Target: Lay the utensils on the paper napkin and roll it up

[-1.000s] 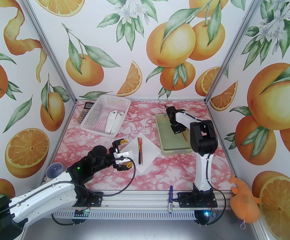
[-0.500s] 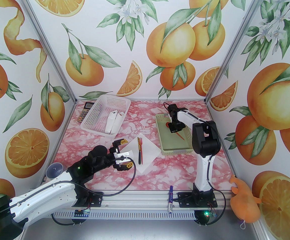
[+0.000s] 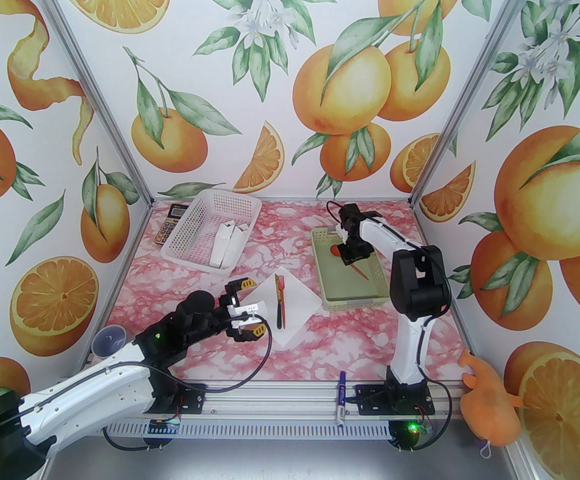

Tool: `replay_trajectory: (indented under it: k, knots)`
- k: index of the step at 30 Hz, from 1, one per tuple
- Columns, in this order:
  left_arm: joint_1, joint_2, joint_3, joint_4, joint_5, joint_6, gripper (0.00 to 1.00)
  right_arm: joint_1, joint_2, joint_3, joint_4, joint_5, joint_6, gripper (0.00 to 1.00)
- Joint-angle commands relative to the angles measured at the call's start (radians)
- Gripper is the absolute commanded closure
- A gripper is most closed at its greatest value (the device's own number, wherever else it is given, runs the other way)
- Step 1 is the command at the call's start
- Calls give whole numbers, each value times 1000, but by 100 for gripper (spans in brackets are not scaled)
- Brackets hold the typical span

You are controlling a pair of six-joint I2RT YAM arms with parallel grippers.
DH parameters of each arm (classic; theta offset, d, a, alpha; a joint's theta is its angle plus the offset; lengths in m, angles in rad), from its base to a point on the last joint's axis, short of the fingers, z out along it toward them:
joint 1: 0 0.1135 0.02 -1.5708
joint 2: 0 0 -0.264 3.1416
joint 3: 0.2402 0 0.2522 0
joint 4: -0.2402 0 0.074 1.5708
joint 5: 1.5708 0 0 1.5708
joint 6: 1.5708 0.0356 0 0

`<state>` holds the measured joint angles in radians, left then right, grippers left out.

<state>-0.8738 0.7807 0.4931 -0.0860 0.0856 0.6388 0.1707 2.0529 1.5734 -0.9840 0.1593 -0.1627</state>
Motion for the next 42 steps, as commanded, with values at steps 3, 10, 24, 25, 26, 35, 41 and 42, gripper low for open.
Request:
replay_trajectory:
  k: [3,10,24,25,26,35,41,42]
  knots:
    - [-7,0,19,-3,17,15,0,-32,-5,-17,-25,-58,-62,52]
    - [-7,3,20,-4,20,14,0,-34,26,0,-41,-87,-65,47]
    - [-8,5,21,-8,22,14,0,-34,88,26,-48,-92,-64,48]
    - [-8,5,21,-8,21,15,0,-35,91,28,-48,-92,-64,49]
    - [-8,5,21,-8,21,15,0,-33,96,29,-51,-90,-65,51]
    - [-9,6,21,-10,22,17,0,-34,146,34,-68,-112,-63,64]
    - [-9,6,22,-11,23,18,0,-32,162,36,-76,-149,-52,75]
    - [-9,6,22,-11,22,18,0,-33,161,34,-74,-158,-51,76]
